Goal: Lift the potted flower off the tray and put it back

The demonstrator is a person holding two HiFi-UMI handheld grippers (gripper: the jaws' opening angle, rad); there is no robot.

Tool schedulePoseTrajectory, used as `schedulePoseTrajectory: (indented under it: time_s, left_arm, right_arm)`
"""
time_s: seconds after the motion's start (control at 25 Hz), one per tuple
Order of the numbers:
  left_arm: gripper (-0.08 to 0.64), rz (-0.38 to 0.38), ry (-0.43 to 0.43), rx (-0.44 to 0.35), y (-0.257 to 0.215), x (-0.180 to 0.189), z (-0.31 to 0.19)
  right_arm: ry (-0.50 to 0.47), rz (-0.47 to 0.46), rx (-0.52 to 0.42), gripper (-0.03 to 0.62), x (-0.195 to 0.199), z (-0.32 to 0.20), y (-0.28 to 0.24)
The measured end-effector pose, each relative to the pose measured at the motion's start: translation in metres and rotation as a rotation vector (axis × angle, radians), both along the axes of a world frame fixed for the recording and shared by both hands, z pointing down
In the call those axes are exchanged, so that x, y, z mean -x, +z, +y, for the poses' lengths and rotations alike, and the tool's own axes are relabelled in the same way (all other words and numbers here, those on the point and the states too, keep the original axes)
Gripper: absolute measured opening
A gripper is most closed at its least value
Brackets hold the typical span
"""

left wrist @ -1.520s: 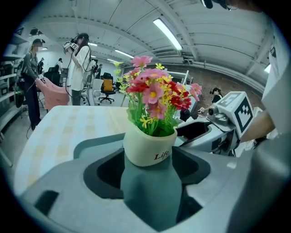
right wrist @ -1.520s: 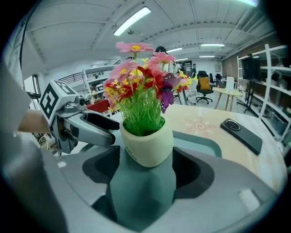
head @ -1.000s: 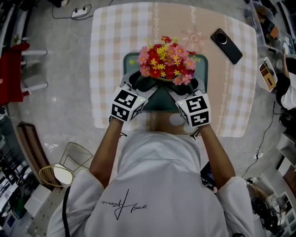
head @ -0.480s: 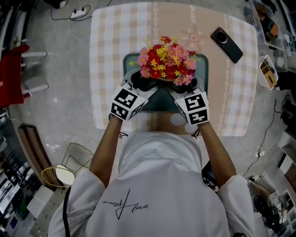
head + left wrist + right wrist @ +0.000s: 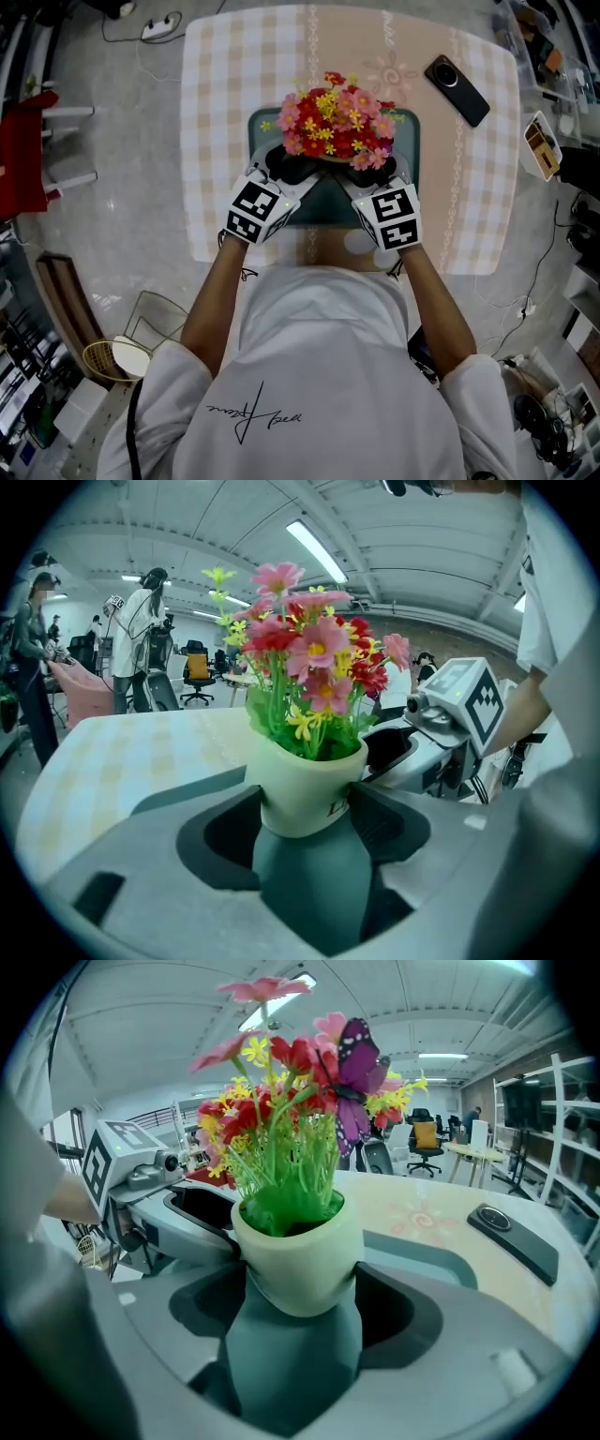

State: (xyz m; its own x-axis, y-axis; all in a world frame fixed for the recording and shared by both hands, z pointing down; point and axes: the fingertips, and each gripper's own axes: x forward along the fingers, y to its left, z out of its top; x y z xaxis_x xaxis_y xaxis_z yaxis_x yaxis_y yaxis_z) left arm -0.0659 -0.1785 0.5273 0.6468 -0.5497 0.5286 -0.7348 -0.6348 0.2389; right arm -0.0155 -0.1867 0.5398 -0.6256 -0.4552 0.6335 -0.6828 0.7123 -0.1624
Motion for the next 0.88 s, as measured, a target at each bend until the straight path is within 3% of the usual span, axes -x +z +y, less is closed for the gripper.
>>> schedulePoseTrajectory:
  time_s: [0.88]
  left_arm:
    - [0.287, -0.017, -0.032, 0.018, -0.0042, 0.0021, 0.0045]
  right_arm:
    - [-0.011, -0.018, -0.011, 0.365, 0.0016, 0.0035, -0.0054]
